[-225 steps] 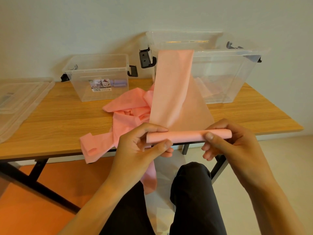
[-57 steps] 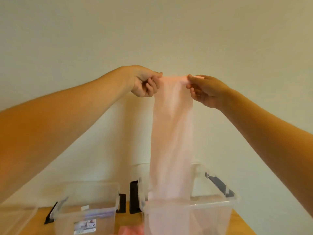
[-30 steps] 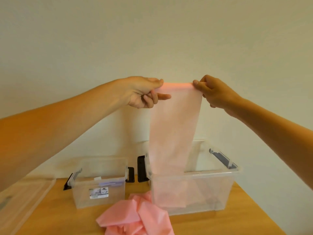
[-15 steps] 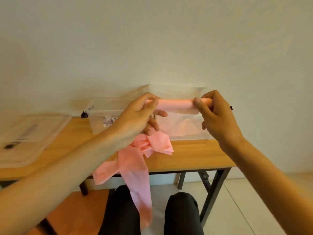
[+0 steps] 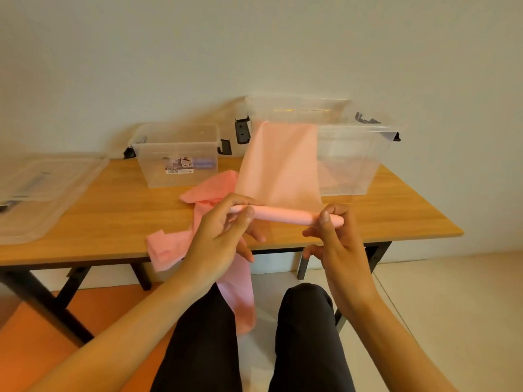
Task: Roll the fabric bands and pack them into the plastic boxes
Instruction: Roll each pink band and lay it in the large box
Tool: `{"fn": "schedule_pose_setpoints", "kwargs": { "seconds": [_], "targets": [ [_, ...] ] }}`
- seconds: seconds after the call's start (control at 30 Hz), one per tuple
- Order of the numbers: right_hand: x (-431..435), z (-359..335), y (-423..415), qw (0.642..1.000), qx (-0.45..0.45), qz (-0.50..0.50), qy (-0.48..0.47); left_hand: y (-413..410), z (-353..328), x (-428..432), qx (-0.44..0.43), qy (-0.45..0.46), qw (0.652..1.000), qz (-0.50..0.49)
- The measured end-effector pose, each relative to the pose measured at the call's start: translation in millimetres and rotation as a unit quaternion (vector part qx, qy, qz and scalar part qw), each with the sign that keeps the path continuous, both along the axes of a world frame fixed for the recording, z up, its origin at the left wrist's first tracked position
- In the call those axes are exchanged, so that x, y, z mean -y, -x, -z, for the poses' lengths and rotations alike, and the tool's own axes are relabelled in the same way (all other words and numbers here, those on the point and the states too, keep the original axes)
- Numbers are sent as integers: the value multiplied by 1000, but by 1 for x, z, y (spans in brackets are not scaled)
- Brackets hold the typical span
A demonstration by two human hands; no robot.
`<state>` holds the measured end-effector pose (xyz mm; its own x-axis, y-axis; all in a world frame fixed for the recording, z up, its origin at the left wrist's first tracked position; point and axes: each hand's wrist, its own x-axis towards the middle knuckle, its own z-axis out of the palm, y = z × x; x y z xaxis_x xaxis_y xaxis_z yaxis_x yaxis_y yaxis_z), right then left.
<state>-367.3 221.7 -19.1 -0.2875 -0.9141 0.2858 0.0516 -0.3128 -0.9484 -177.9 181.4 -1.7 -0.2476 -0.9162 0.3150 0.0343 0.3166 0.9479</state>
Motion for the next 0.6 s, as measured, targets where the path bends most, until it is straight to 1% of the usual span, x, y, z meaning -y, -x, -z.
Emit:
{"fn": "schedule_pose_setpoints", "kwargs": {
  "seconds": [0.1, 0.27, 0.47, 0.6],
  "targets": [
    [5, 6, 5, 1000, 14, -20, 14, -4, 9, 3, 3, 9, 1000, 8],
    [12, 16, 4, 999, -14, -3, 35, -8, 17, 6, 2, 29, 1000, -7],
    [17, 21, 5, 999, -37, 18, 19, -5, 23, 6, 1, 27, 998, -48],
    [16, 24, 8, 1000, -16, -17, -8, -5, 25, 5, -1, 28, 997, -69]
  ]
}}
